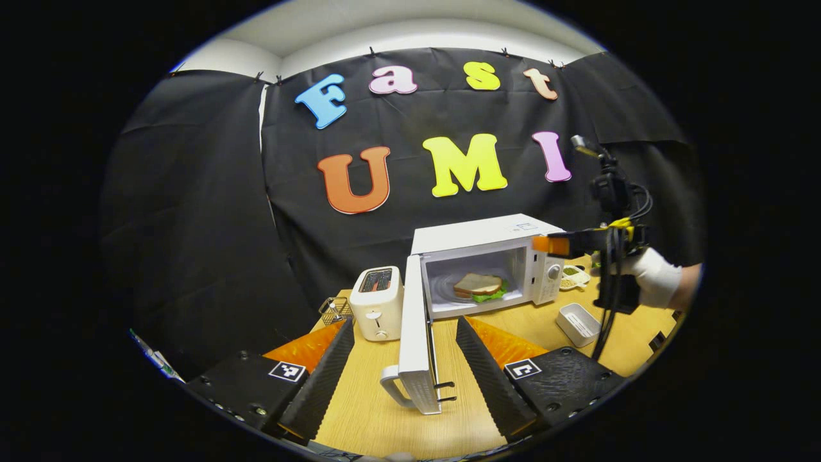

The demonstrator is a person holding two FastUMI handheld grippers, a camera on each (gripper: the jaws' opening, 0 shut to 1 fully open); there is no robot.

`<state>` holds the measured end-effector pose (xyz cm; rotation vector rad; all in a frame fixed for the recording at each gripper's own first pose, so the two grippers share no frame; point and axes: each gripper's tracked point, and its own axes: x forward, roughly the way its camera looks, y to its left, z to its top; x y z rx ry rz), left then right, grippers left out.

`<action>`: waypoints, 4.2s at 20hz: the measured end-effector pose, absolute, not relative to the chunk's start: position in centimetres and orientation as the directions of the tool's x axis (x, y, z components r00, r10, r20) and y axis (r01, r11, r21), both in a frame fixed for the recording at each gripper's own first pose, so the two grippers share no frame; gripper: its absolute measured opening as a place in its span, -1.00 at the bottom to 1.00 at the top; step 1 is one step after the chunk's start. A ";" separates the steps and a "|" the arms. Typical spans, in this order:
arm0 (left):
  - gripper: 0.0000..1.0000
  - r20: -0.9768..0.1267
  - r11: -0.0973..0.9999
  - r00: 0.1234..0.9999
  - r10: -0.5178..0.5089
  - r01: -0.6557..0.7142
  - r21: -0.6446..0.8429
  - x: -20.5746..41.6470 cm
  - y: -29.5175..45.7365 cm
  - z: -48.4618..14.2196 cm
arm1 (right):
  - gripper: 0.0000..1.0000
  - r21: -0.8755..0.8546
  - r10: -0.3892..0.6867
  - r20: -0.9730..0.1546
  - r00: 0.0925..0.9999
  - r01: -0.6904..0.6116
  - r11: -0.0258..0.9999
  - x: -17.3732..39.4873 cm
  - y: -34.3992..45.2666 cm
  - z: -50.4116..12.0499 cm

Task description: Open the microwave oven with the left hand, put the food in, and close the microwave oven.

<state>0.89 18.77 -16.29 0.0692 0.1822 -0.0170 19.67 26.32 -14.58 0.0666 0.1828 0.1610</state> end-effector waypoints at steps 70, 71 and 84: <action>-1.00 -0.200 0.927 0.913 -0.356 0.372 0.049 12.9 -1.9 -25.0 | 0.98 0.023 -0.057 -0.223 0.973 0.063 0.998 3.7 3.2 -5.5; -1.00 -0.200 0.927 0.913 -0.355 0.372 0.051 13.4 -2.3 -24.9 | 0.83 0.020 -0.060 -0.229 0.972 0.067 0.998 3.8 2.7 -5.5; -1.00 -0.196 0.929 0.916 -0.350 0.367 0.058 20.1 -6.5 -23.8 | 0.83 0.030 -0.096 -0.263 0.960 0.107 0.994 5.0 -1.1 -6.3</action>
